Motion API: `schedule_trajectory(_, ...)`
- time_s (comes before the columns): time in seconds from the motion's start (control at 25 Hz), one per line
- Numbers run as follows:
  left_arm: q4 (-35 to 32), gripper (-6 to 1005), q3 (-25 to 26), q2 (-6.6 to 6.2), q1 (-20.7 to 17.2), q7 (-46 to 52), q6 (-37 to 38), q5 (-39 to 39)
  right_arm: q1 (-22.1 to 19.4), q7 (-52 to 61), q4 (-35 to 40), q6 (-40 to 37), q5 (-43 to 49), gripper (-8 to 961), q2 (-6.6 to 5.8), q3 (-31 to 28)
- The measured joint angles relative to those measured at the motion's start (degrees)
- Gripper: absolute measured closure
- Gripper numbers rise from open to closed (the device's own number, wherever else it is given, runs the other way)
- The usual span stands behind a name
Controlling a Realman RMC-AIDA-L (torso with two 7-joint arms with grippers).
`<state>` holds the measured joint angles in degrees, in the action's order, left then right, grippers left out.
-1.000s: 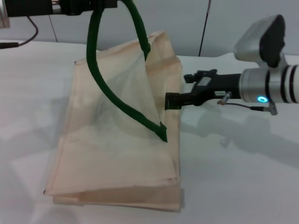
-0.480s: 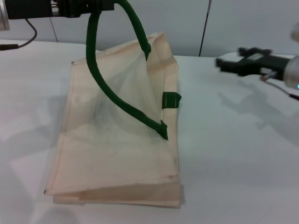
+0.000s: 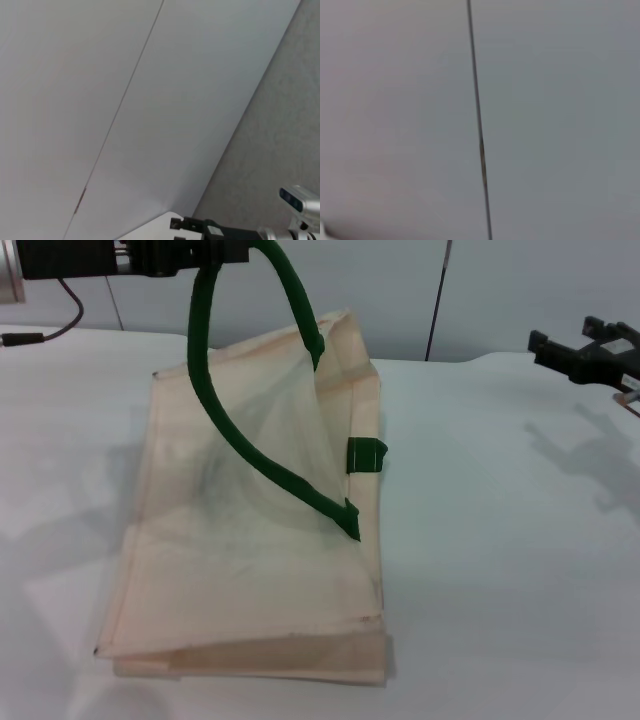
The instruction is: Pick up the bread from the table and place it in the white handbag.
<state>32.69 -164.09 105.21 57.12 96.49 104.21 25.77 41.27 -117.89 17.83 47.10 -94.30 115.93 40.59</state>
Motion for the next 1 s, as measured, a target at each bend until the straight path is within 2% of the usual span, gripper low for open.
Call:
schedule_trajectory(0.08, 0.0, 853, 0.0, -0.01, 0.0, 0.0, 0.0, 0.0, -0.9, -8.8, -3.2, 3.2, -8.0, 60, 0.03, -1.6)
schedule_trajectory(0.2, 0.0, 853, 0.0, -0.01, 0.0, 0.0, 0.0, 0.0, -1.2, -11.4, -4.4, 4.4, -11.1, 60, 0.04, -1.8)
schedule_trajectory(0.6, 0.0, 853, 0.0, 0.53, 0.2, 0.2, -1.6, -0.2, -1.3, -12.0, -4.7, 4.5, -12.1, 59, 0.03, -1.5)
schedule_trajectory(0.84, 0.0, 596, 0.0, 0.80, 0.4, 0.6, -3.4, -1.0, -1.3, -12.0, -4.7, 4.6, -11.9, 59, 0.02, -1.5)
schedule_trajectory(0.96, 0.0, 468, 0.1, 1.52, 0.3, -0.1, -4.4, 1.5, -1.6, -12.3, -4.7, 4.5, -12.1, 59, 0.01, -1.6)
schedule_trajectory(1.0, 0.2, 426, 0.1, 2.10, 0.1, -0.9, -5.0, 3.2, -1.6, -12.6, -4.7, 4.6, -12.1, 59, 0.01, -1.7)
